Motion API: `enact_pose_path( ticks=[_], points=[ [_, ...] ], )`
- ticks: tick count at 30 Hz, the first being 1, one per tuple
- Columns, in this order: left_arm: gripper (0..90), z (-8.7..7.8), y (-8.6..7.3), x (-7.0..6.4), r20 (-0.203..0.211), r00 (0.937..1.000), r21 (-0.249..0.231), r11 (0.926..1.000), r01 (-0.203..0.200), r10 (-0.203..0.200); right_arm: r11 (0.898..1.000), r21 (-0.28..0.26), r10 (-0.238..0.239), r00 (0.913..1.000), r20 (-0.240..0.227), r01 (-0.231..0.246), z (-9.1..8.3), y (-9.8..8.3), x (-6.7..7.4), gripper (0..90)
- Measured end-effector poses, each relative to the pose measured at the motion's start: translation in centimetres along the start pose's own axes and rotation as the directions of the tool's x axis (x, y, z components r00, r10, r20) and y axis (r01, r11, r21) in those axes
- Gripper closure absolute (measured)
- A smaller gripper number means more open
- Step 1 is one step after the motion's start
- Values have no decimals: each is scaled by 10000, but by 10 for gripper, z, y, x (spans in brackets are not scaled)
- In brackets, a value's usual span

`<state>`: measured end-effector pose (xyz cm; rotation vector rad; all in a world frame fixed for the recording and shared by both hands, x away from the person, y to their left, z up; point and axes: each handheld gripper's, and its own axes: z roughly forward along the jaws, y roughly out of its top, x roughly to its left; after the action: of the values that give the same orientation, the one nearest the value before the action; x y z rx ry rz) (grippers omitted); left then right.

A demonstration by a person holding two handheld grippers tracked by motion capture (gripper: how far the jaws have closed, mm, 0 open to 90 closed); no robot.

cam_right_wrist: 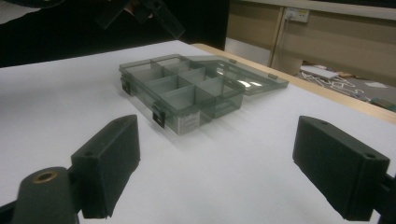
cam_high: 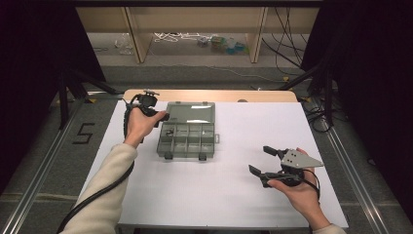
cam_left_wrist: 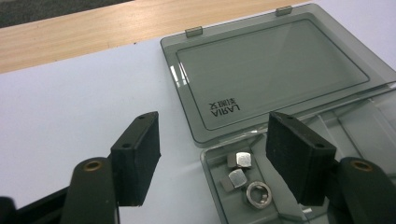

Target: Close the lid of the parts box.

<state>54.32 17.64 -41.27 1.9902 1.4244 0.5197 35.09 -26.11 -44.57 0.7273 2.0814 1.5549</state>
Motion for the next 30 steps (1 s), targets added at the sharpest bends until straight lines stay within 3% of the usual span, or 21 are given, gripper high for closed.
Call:
enact_pose_path(
  ticks=[1, 3, 7, 12, 14, 15, 16, 20, 30],
  points=[
    [358, 1, 2, 2, -68, 10000, 358, 9994, -4, 7, 10000, 10, -11, 10000, 5, 11, 0, 0, 0, 158],
    [365, 6, 6, 4, -174, 9996, 612, 9979, 222, -212, 10000, 18, -37, 9999, 103, 36, 0, 1, 0, 159],
    [392, 18, 11, 7, -287, 9979, 1013, 9930, 606, -579, 10000, 51, -2, 10000, 34, 2, -1, 0, 0, 159],
    [428, 32, 14, 8, -517, 9962, 1290, 9887, 765, -704, 10000, 77, -17, 10000, 44, 17, -1, 0, 0, 159],
    [449, 38, 13, 8, -717, 9926, 1455, 9835, 1073, -977, 10000, 65, -11, 10000, 35, 11, -1, 0, 0, 159],
    [463, 39, 15, 11, -609, 9954, 1826, 9796, 842, -742, 10000, 73, -11, 10000, 33, 11, -1, 0, -1, 159],
    [481, 42, 14, 9, -683, 9926, 1893, 9755, 1119, -1006, 10000, 55, -47, 10000, 48, 47, -1, 0, -1, 159],
    [526, 49, 16, 12, -694, 9940, 2224, 9700, 985, -850, 9999, -115, 22, 9999, 133, -20, 1, -2, 0, 159],
    [646, 64, 23, 10, -661, 9937, 2537, 9616, 1042, -902, 10000, 7, -12, 10000, 22, 12, 0, -1, 0, 160]
  ],
)
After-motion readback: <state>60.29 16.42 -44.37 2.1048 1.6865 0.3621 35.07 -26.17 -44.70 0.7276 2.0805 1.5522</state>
